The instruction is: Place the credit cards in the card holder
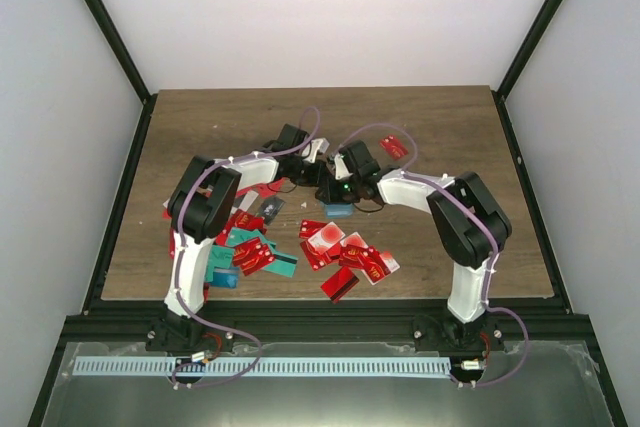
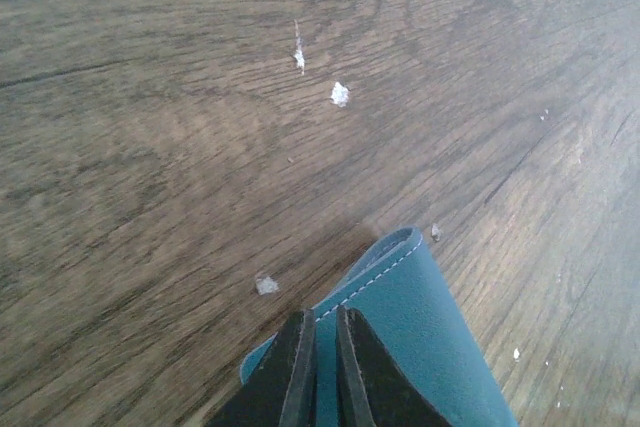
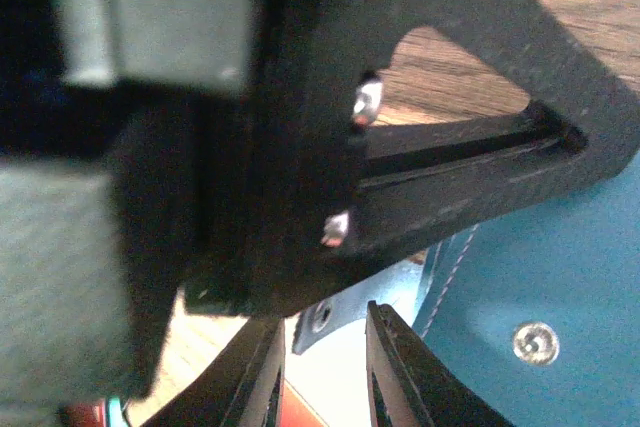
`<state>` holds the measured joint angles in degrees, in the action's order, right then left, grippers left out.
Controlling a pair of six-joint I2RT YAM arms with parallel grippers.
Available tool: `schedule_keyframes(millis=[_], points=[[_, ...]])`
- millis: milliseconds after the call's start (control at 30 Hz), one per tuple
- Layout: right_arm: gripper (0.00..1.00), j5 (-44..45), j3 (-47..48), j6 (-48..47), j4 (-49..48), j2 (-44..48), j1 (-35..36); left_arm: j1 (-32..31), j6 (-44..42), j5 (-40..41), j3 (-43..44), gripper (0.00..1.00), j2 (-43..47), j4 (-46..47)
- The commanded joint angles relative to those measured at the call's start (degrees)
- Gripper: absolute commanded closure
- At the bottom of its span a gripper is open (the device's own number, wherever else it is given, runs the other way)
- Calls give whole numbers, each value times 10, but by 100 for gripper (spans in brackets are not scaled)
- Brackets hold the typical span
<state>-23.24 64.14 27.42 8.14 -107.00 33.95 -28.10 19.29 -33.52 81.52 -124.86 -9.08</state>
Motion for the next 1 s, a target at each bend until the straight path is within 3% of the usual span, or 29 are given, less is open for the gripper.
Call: schedule_keyframes(millis=[0,967], points=[[75,33,30,-3,-14,-10,7,-5,-6,-21,-7,91,11,-17],[89,77,46,6,-16,-5,9,-6,-4,-19,-7,91,10,-17]])
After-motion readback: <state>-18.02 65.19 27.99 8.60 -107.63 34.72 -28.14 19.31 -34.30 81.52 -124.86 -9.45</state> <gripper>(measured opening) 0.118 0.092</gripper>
